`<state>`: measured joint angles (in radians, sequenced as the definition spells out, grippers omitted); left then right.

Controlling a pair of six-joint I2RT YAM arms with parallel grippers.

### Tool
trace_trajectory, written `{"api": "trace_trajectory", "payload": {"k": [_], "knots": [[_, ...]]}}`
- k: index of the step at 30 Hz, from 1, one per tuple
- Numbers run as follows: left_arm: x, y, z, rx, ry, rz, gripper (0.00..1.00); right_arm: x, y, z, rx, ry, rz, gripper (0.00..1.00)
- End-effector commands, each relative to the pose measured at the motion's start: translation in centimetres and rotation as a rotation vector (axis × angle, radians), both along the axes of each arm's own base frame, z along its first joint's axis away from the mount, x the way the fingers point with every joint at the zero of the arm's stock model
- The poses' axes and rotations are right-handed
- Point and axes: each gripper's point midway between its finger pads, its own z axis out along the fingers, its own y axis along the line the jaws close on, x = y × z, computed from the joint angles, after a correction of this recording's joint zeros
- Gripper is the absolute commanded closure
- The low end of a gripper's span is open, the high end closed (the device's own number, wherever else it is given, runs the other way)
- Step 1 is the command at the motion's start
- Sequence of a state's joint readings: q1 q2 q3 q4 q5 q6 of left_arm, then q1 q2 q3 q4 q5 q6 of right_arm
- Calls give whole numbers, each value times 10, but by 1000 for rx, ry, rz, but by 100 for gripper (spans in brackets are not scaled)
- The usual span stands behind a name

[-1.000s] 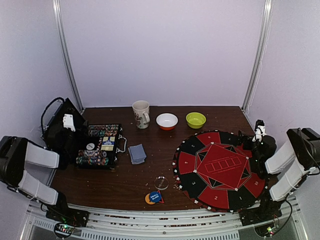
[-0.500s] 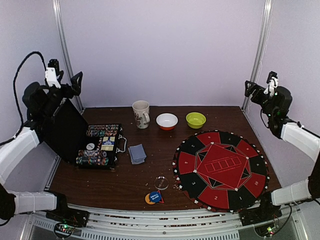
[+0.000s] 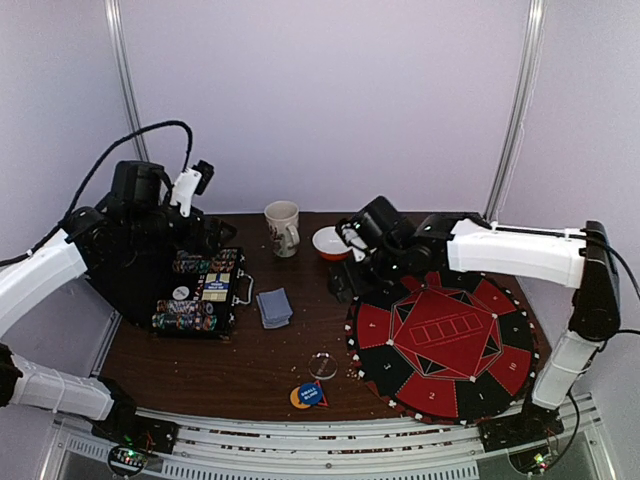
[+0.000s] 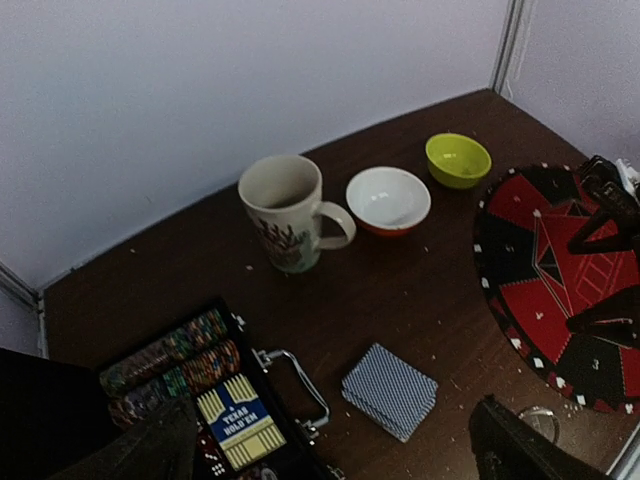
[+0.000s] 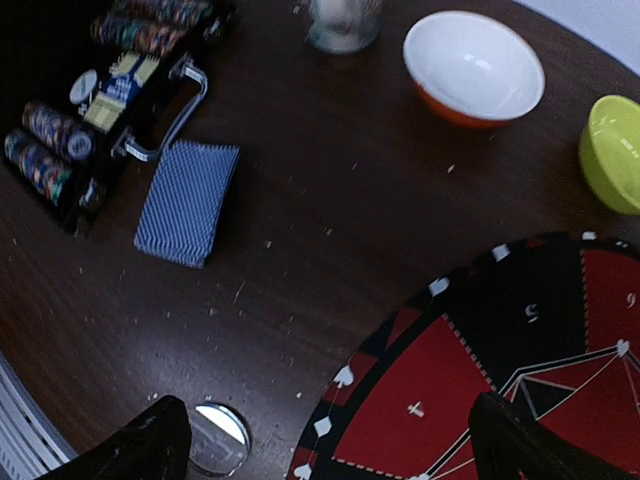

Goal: Distribute texas hold em gaming equipment
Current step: Pick up the all-in button from the center of the board.

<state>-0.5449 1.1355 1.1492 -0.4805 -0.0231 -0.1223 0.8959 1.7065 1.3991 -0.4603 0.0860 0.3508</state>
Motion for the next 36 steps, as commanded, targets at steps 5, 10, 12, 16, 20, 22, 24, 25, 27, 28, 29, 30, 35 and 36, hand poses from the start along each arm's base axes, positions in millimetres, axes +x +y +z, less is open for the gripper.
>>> {"api": "trace_trajectory", "payload": {"k": [5, 10, 12, 16, 20, 22, 24, 25, 27, 28, 29, 30, 35, 36], "knots": [[-23, 2, -85, 33, 257, 87, 2, -64, 12, -99, -365, 271, 103, 0], [-23, 4, -95, 39, 252, 105, 2, -81, 48, -114, -352, 311, 169, 0], [-22, 6, -95, 47, 240, 107, 2, -88, 59, -116, -358, 315, 189, 0], [-23, 6, -93, 48, 230, 97, 2, -94, 60, -129, -374, 348, 186, 0], [-26, 3, -87, 16, 204, 74, 2, -102, 62, -137, -358, 395, 197, 1], [-27, 4, -88, 11, 199, 76, 2, -110, 66, -141, -335, 433, 213, 3], [-28, 6, -93, 19, 207, 80, 2, -114, 64, -148, -348, 450, 209, 7], [-29, 6, -96, 23, 211, 80, 2, -114, 61, -152, -366, 453, 203, 9], [-30, 7, -100, 28, 217, 84, 2, -115, 56, -159, -397, 457, 194, 13], [-30, 8, -101, 29, 220, 84, 2, -114, 53, -161, -412, 447, 188, 15], [-30, 7, -101, 28, 219, 84, 2, -112, 51, -163, -426, 435, 180, 17], [-30, 8, -101, 30, 220, 84, 2, -112, 50, -164, -440, 427, 175, 18], [-31, 8, -101, 34, 214, 81, 2, -113, 42, -170, -500, 407, 167, 23], [-30, 8, -101, 38, 213, 82, 2, -115, 40, -172, -519, 404, 168, 25]]}}
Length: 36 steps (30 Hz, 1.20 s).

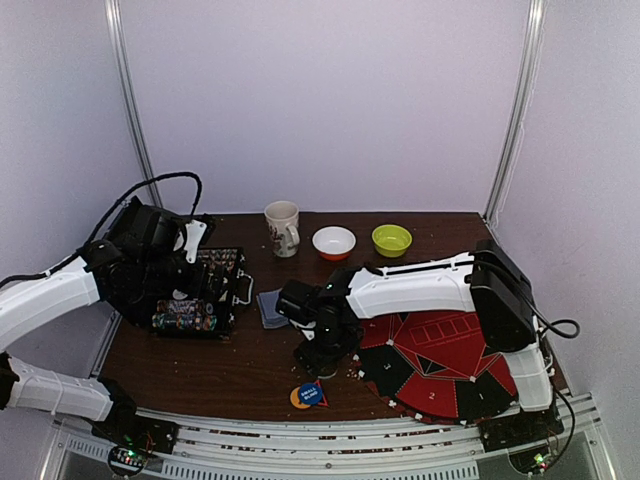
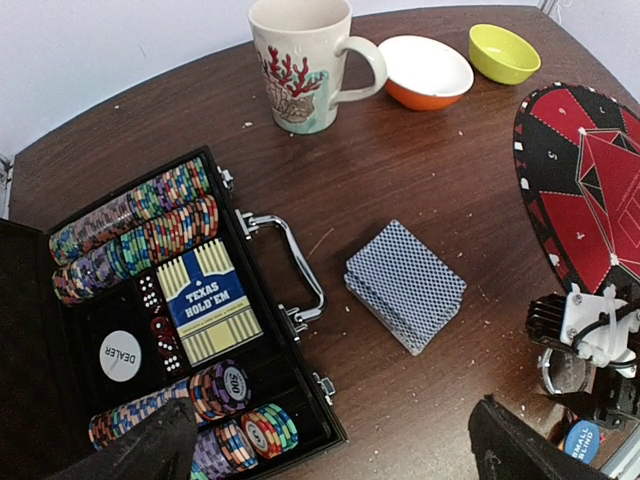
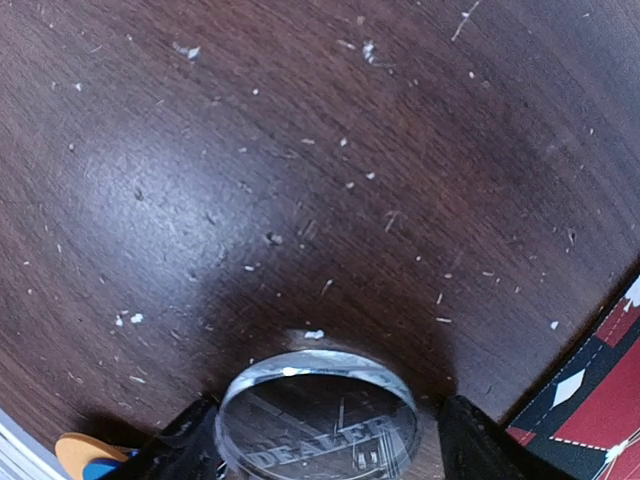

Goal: Distribute texas hold em gaming equipment
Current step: Pick up the all-in button from the center of the board, then place the dealer button at position 7.

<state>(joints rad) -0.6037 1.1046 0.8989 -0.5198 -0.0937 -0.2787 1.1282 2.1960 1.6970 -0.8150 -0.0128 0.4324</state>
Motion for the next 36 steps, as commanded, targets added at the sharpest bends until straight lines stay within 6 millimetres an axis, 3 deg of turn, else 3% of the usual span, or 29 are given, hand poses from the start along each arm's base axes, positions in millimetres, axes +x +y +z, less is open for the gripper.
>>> {"api": "trace_trajectory", "payload": {"k": [1, 4, 7, 11, 13, 15, 17, 19, 22, 28, 32, 36], "knots": [[4, -3, 10, -17, -48, -4, 2, -11, -25, -21, -148, -3, 6, 27], [5, 0, 12, -5, -61, 2, 2, -16, -34, -24, -188, -7, 14, 38], [6, -1, 13, -4, -67, -2, 2, -12, -25, -11, -137, -23, 3, 52], [7, -2, 16, -7, -82, -10, 2, -3, 10, 26, 2, -39, 12, 67], [10, -2, 22, -15, -107, -5, 2, 7, 21, 51, 67, -57, 8, 69], [12, -3, 27, -22, -131, -5, 2, 25, 19, 77, 119, -90, -21, 69], [14, -4, 32, -27, -150, -6, 2, 49, 3, 101, 155, -120, -75, 71], [16, -5, 34, -25, -157, -13, 2, 77, -28, 118, 162, -155, -141, 71], [17, -6, 34, -13, -160, -22, 2, 125, -106, 127, 129, -210, -304, 71], [20, -2, 38, 2, -187, -6, 2, 203, -270, 97, 61, -254, -646, 71], [22, -4, 35, 9, -178, -10, 2, 241, -336, 71, 16, -263, -789, 72], [25, -7, 34, 18, -167, -17, 2, 265, -379, 46, -83, -248, -849, 74]]}}
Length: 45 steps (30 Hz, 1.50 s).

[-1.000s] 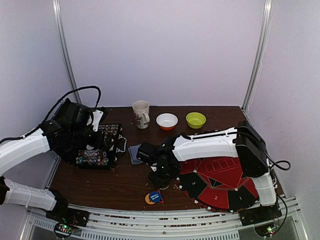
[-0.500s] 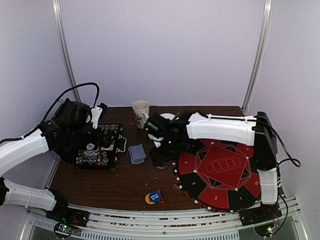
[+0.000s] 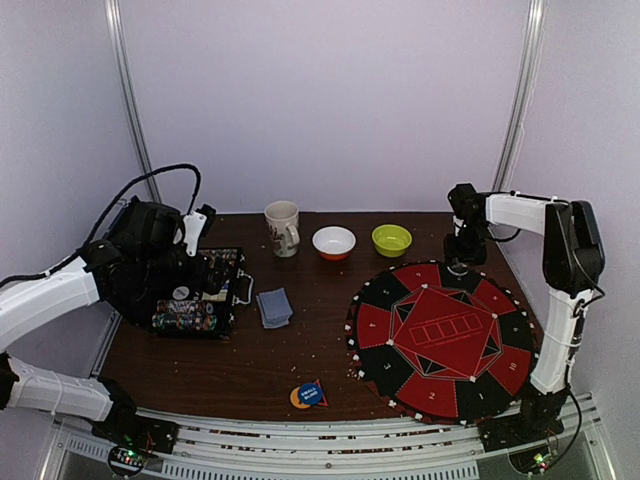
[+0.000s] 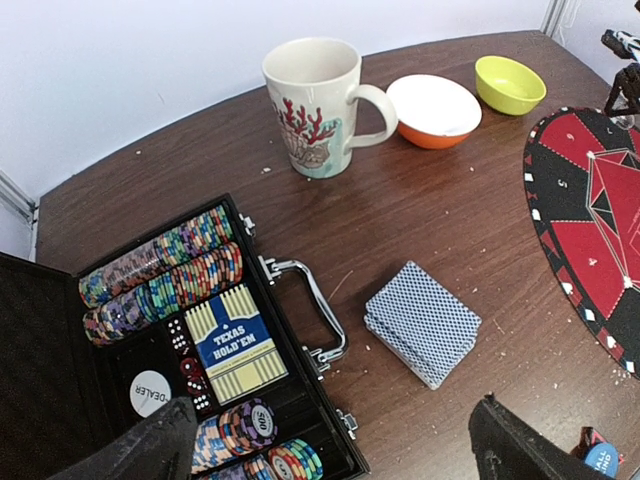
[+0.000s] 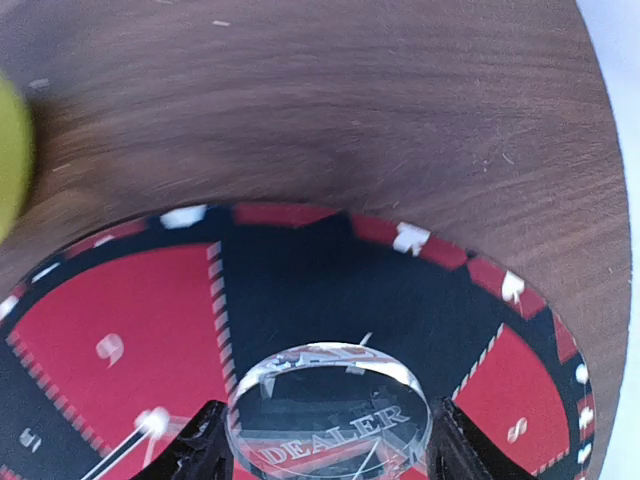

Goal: Distribute texas hold em gaming equipment
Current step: Place the dealer button at position 7, then pick up the small blind button from the center of the board.

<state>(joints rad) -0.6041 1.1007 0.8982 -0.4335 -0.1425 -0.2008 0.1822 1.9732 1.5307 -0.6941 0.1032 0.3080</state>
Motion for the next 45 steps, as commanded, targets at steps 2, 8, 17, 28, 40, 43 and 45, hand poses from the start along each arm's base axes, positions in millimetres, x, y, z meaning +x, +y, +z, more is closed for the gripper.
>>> {"api": "trace_trajectory", "payload": {"k": [2, 8, 17, 28, 40, 43, 45], "knots": [[12, -9, 15, -9, -46, -8, 2, 26, -32, -23, -81, 38, -17, 74], [20, -14, 6, 9, -18, -8, 2, 27, -46, -43, -74, 72, -36, 74], [23, -20, 9, -2, -10, -20, 2, 19, -45, -54, -17, 119, -30, 75], [22, -17, 6, -3, 5, 1, 2, 10, -43, -36, -18, 108, -10, 19], [19, 37, -33, 199, 265, 215, 2, 9, 1, 69, -91, -120, 133, 0], [17, 44, -47, 209, 337, 259, 9, 4, 13, 80, -85, -140, 156, 0], [16, 33, -50, 171, 359, 234, 17, -2, 24, 86, -69, -147, 180, 1]]}}
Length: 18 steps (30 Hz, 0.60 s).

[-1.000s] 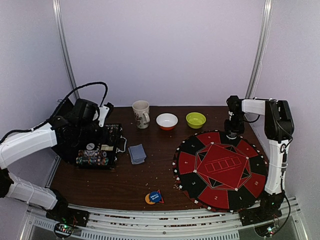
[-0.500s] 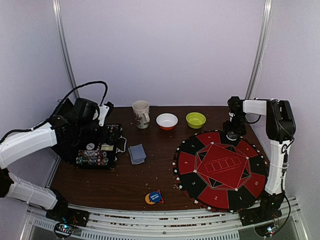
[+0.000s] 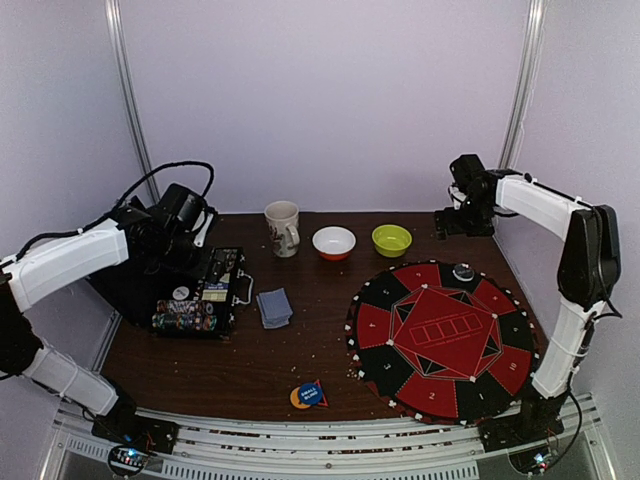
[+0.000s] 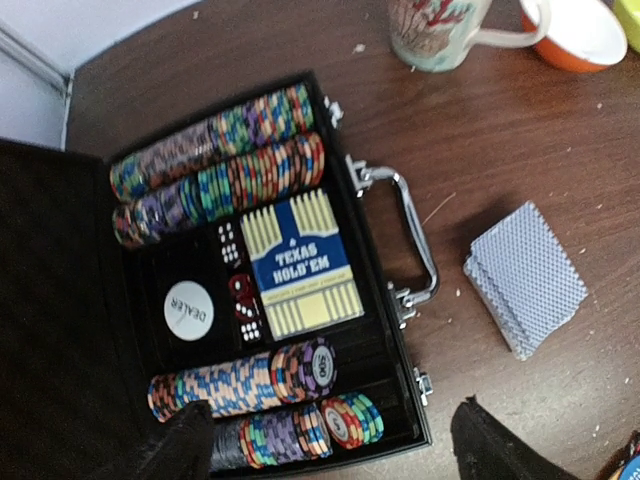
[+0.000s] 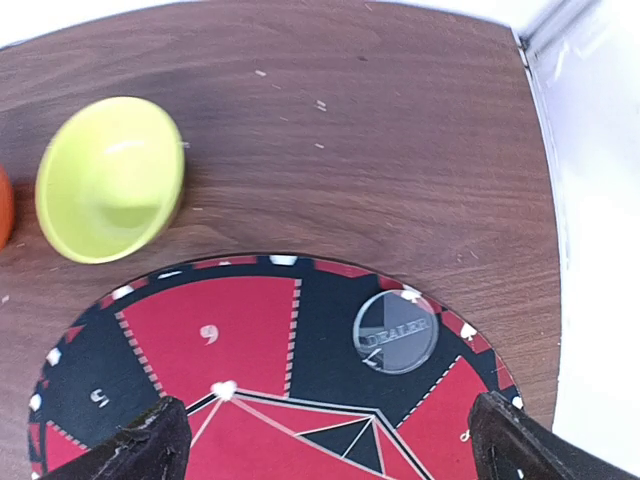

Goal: Distribute texas hold em gaming equipment
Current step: Pick up the small blind button from the center of the board.

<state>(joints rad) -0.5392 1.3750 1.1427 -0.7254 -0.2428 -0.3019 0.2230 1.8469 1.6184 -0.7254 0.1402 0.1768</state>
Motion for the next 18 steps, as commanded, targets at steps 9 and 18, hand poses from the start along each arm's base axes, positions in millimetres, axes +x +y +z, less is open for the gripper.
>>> {"api": "trace_trajectory", "payload": {"k": [9, 18], "knots": [[-123, -173, -31, -186, 207, -711, 16, -124, 189, -13, 239, 198, 612, 10], [-182, -191, -62, -478, 286, -660, 34, -262, 305, -42, 657, 388, 878, 32]]}}
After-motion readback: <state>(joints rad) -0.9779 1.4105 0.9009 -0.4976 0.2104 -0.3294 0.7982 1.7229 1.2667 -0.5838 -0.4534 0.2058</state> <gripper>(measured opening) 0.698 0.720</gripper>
